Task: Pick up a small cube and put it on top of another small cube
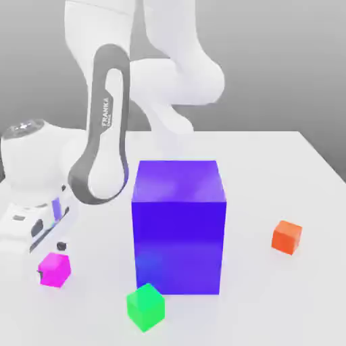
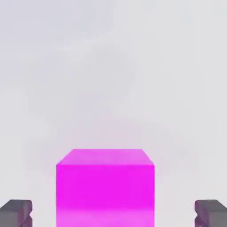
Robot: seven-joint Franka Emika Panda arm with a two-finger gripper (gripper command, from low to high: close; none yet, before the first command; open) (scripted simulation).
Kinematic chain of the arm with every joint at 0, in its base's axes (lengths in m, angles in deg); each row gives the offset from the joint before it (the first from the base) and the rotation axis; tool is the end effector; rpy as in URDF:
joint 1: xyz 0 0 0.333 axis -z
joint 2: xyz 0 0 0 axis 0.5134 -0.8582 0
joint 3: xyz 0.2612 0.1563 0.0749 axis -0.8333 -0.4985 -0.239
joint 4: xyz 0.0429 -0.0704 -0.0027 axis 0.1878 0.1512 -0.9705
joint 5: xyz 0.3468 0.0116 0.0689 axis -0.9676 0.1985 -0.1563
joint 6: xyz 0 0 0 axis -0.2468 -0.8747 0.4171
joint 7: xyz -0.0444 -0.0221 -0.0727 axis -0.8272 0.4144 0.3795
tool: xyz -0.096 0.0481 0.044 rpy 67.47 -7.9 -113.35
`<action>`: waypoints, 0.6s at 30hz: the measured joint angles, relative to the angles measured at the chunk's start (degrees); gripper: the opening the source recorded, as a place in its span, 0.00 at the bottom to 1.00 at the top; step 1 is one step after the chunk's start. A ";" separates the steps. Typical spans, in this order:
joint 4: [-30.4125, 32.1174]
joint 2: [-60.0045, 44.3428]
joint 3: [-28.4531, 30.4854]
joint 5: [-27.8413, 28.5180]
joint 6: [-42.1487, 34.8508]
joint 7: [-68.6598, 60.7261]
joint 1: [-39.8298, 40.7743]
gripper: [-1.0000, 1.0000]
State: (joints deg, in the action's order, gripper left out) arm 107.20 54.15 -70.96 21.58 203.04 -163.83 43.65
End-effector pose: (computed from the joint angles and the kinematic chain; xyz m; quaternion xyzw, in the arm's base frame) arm 0.3288 -0.2415 0.1552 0.9632 0.2688 -0.0005 0.0011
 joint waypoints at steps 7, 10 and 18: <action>0.06 0.20 0.33 0.10 -0.23 0.08 -0.30 0.00; 1.31 4.21 5.79 5.51 -2.83 4.30 -4.72 0.00; 3.19 12.82 12.06 19.36 -10.57 9.00 -11.40 0.00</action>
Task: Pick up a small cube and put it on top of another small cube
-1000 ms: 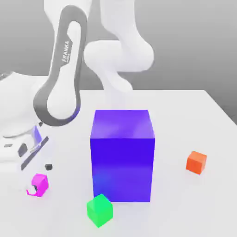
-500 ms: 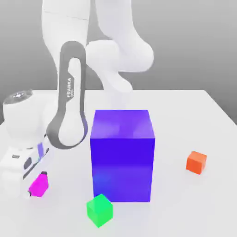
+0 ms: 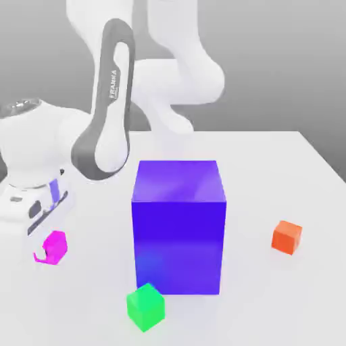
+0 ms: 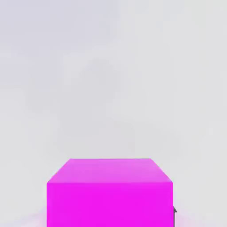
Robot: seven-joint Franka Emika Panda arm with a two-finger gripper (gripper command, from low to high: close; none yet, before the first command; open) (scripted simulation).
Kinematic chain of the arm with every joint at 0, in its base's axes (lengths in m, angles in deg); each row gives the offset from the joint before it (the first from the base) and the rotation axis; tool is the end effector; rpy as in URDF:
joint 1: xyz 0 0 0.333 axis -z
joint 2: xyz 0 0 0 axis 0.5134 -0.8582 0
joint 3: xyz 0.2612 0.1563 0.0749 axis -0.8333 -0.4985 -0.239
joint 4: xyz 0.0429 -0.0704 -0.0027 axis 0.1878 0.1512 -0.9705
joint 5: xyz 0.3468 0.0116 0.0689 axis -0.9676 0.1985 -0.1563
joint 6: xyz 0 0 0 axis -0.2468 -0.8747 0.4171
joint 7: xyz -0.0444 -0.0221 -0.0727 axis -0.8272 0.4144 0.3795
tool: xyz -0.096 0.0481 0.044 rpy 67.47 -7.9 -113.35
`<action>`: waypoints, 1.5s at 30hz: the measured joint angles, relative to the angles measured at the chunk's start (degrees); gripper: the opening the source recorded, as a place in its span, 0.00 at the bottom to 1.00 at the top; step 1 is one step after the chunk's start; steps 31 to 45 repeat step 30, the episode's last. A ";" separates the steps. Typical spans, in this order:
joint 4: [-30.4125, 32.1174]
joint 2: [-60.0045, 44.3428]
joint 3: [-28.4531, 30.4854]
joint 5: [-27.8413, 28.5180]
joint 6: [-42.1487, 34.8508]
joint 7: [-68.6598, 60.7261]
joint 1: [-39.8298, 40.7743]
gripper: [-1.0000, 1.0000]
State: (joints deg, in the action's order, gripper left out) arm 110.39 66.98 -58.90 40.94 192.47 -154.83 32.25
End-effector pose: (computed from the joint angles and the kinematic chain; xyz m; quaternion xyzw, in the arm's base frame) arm 0.3377 -0.2174 0.2168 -0.9387 -0.3443 0.0068 0.0154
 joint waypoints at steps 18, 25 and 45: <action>-2.35 7.16 -12.10 11.96 -6.37 -32.02 -12.31 0.00; -2.98 -0.63 -14.11 6.13 0.97 -37.49 -11.32 0.00; -3.05 -3.14 -15.35 4.25 3.13 -38.83 -10.38 1.00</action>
